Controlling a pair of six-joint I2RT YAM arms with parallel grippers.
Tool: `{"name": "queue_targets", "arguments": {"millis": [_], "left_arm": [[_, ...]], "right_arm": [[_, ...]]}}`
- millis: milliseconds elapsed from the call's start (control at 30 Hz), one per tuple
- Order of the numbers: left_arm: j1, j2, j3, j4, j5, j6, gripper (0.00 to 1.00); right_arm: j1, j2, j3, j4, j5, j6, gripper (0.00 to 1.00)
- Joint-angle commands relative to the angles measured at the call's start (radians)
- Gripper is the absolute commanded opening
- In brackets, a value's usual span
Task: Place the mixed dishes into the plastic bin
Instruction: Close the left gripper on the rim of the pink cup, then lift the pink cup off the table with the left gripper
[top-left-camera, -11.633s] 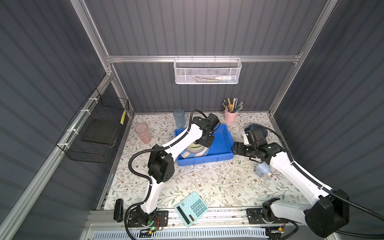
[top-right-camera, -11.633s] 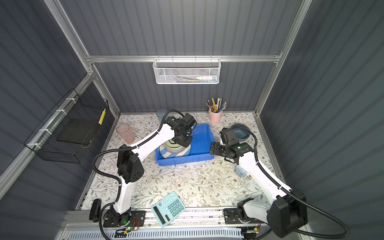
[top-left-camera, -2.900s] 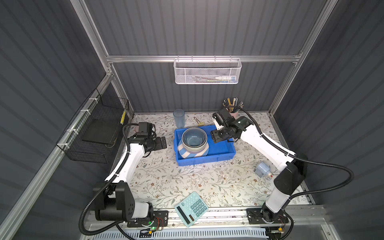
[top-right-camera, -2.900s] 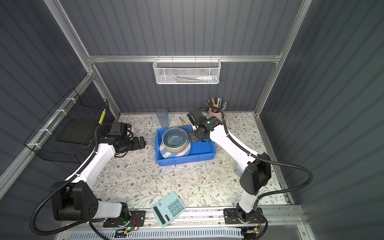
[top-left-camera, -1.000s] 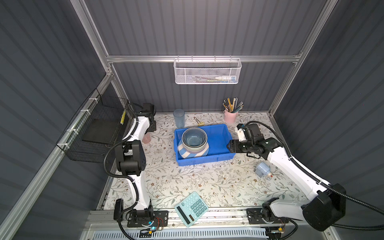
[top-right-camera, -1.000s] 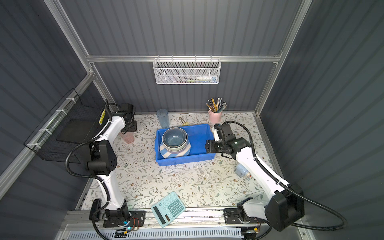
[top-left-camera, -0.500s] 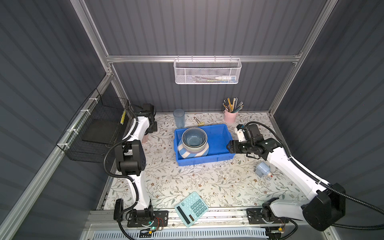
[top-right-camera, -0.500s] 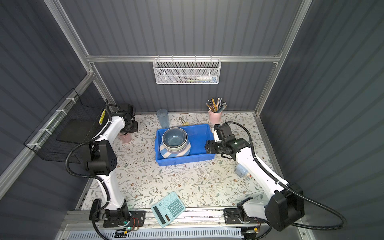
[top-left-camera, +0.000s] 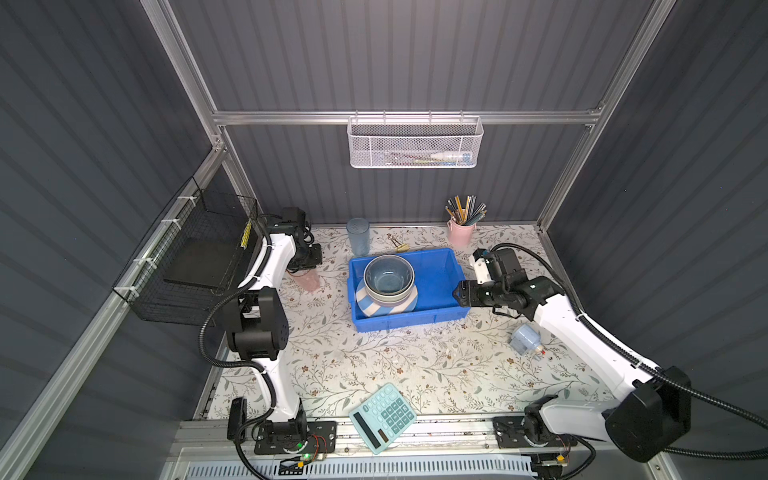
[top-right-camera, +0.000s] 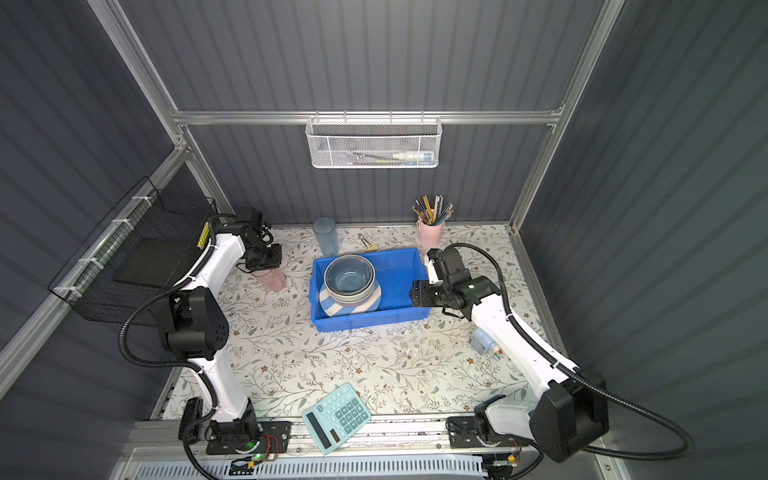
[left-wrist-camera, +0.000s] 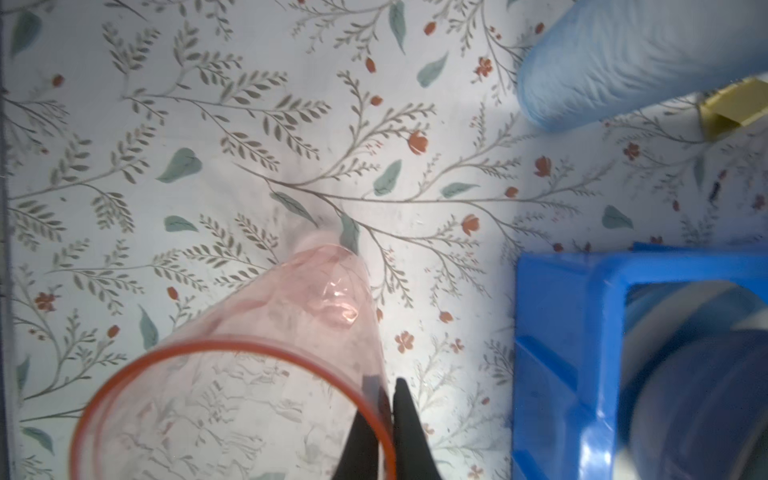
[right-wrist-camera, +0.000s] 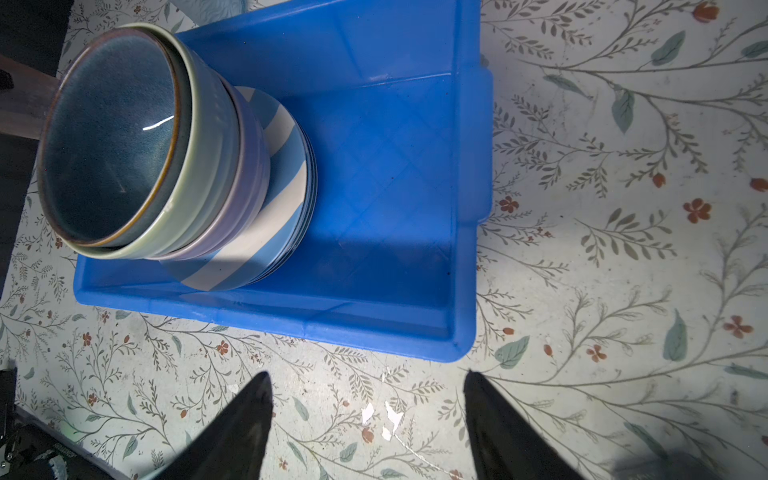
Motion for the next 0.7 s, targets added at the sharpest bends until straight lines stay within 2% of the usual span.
{"name": "queue_targets", "arguments": {"millis": [0, 233, 500, 600, 667], "left_arm": [[-0.037, -0.047, -0.017, -0.106, 0.09, 0.009, 0.07], [-0.113, -0.051, -0.009, -0.201, 0.094, 0.029, 0.09], [-0.154, -0.048, -0.039, -0.199, 0.08, 0.004, 0.19], [-0.154, -0.053, -0.039, -0.202, 0.086, -0.003, 0.27], [-0.155, -0.066, -0.036, -0.2, 0.097, -0.006, 0.36]], "right_arm": [[-0.004, 0.003, -0.012, 0.007, -0.013, 0.015, 0.73], [-0.005, 0.008, -0.011, 0.009, -0.02, 0.018, 0.73], [-0.004, 0.006, -0.012, 0.003, -0.018, 0.02, 0.73], [-0.005, 0.004, -0.011, -0.001, -0.015, 0.018, 0.73], [-0.005, 0.003, -0.011, -0.002, -0.015, 0.02, 0.73]]}}
